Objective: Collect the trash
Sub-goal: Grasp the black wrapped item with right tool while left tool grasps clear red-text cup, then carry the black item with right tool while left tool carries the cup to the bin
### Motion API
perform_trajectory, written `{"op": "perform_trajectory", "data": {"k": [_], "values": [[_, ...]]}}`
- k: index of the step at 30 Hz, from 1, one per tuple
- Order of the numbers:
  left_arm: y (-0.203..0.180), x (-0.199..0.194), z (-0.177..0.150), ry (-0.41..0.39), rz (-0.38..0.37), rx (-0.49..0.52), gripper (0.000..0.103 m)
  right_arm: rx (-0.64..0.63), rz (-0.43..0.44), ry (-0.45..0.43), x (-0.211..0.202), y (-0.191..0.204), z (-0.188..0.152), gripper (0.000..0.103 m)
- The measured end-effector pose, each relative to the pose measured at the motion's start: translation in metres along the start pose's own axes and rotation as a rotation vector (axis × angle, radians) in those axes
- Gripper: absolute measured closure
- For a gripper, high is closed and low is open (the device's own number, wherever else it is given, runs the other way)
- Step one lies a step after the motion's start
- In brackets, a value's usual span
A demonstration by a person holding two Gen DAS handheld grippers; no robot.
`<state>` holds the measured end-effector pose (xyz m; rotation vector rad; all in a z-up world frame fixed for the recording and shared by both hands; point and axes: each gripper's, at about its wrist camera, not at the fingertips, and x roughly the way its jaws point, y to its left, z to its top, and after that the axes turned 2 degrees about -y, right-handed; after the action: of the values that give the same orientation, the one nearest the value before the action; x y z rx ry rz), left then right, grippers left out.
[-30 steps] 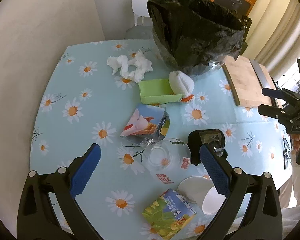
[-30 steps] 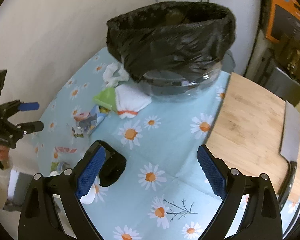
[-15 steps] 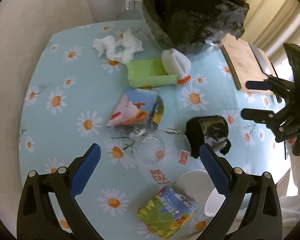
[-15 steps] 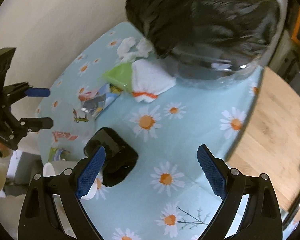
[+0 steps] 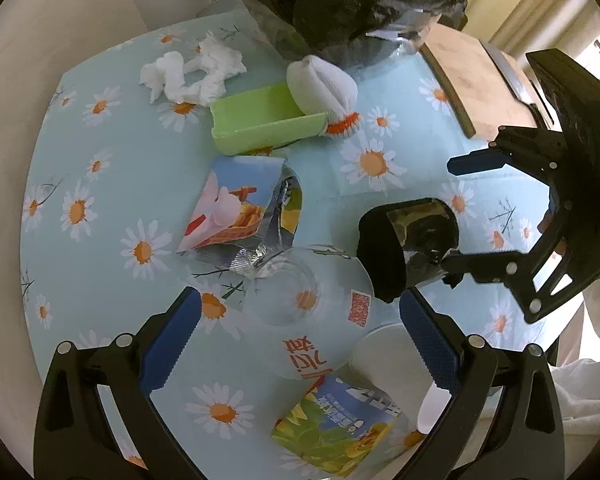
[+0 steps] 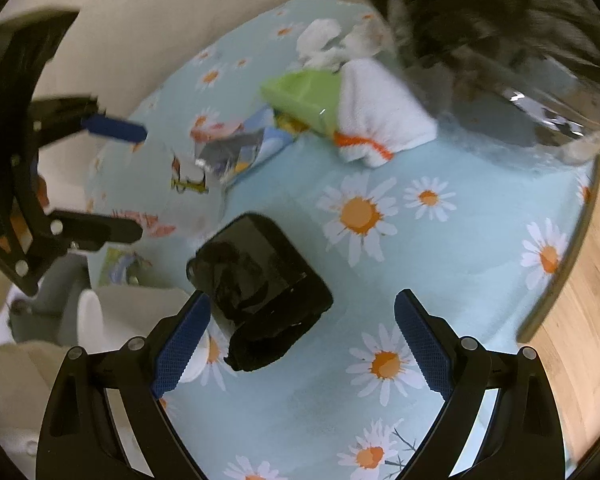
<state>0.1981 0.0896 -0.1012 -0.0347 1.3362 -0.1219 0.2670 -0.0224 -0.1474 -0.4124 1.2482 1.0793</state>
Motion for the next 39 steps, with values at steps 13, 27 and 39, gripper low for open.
{"op": "perform_trajectory", "data": {"k": [13,27,39], "values": [[-0.004,0.022,-0.001,0.044,0.010,0.039,0.006,0.007,0.119,0.000,0.013,0.009,-0.001,0.046],[0.004,0.024,0.000,0.066,-0.039,0.016,0.047,0.146,0.046,-0.036,-0.031,-0.019,-0.033,0.045],[0.013,-0.019,-0.019,-0.006,-0.022,0.018,0.047,0.303,0.037,-0.115,-0.061,-0.022,-0.063,0.045]]}}
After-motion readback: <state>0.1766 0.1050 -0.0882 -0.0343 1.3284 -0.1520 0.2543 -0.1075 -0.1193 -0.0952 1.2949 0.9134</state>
